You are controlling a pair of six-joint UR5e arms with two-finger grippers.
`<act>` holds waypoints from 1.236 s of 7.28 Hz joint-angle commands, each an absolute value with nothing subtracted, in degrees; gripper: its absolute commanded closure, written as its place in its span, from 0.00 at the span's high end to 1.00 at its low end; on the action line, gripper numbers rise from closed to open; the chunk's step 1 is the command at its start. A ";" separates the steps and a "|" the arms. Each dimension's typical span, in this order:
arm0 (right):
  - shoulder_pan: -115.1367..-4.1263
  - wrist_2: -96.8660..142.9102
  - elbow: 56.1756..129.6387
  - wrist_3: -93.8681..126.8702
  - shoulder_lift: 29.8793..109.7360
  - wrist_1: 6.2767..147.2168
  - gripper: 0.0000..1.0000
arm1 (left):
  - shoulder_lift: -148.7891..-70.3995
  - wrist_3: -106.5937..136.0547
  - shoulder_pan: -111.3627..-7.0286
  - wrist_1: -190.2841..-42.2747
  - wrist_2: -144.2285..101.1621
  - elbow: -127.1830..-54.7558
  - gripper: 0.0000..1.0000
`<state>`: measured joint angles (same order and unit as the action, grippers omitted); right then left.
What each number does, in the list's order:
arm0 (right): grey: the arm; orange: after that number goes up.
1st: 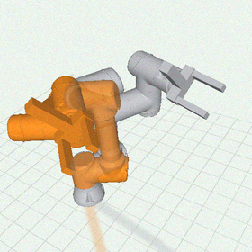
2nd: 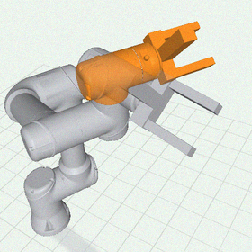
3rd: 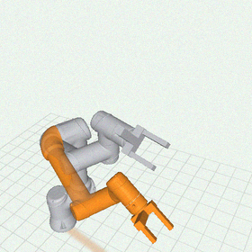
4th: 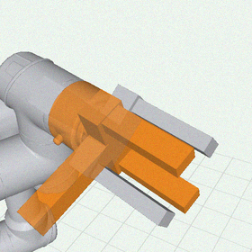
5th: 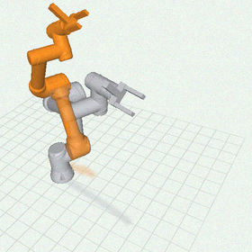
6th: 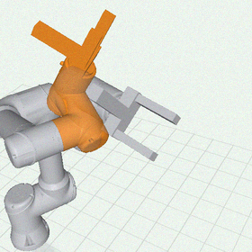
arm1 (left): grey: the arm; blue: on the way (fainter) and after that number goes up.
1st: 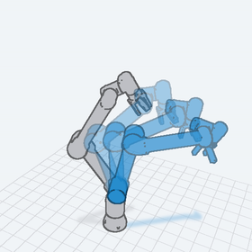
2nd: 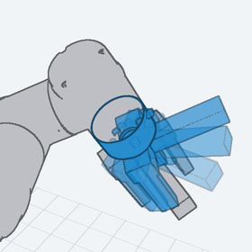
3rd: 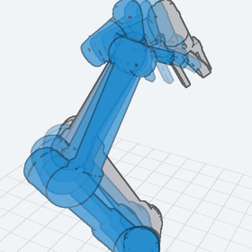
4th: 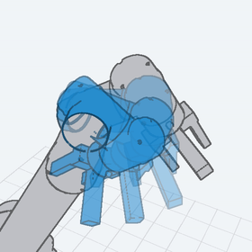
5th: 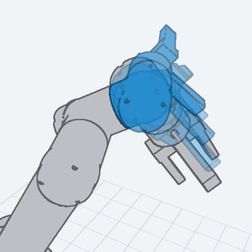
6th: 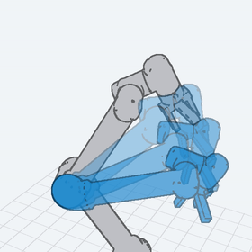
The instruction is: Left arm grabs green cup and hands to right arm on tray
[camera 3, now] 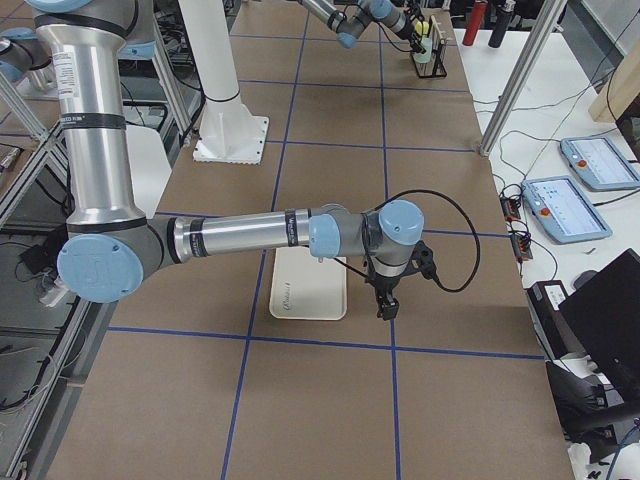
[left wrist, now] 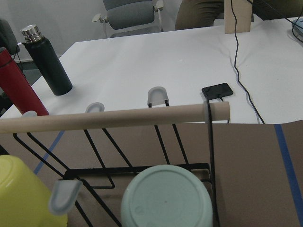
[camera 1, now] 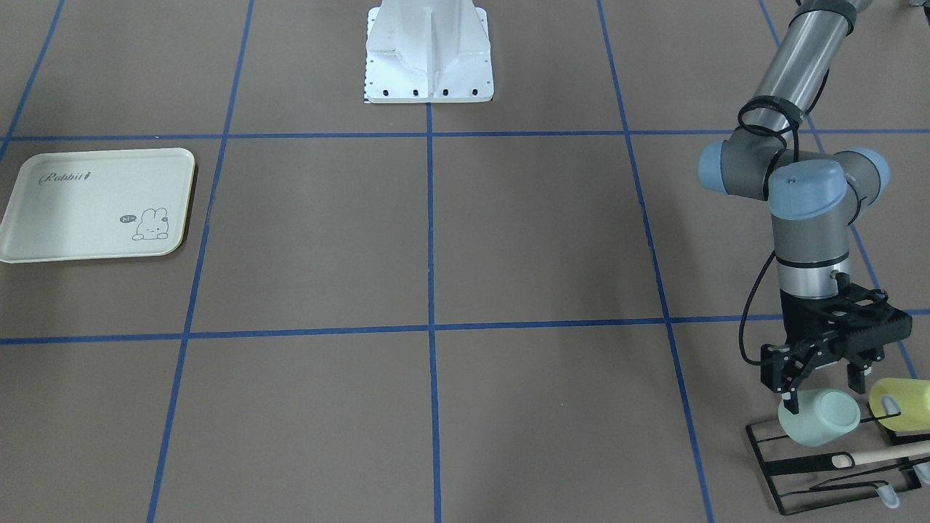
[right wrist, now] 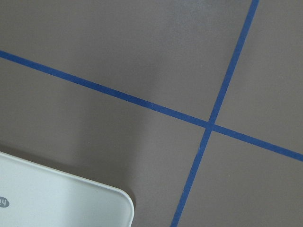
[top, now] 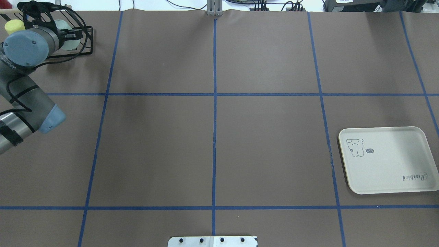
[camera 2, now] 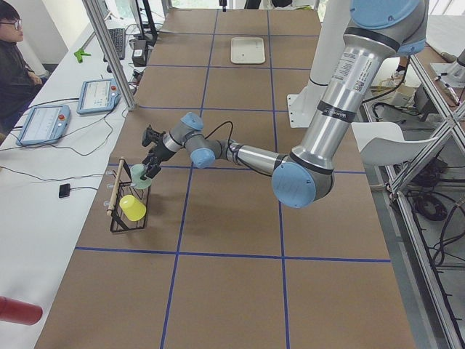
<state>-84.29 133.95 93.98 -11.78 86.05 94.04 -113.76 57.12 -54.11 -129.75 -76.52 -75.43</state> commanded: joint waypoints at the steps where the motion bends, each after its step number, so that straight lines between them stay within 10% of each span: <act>1: -84.29 133.95 93.96 -11.78 86.04 94.04 1.00 | -114.78 57.13 -54.58 -129.73 -76.29 -74.19 1.00; 7: -84.29 133.95 93.96 -11.78 86.04 94.13 1.00 | -115.84 57.30 -54.58 -131.92 -76.38 -71.10 0.99; 9: -84.29 133.95 94.04 -11.69 86.04 94.13 1.00 | -115.84 57.30 -54.67 -131.92 -76.38 -71.10 0.85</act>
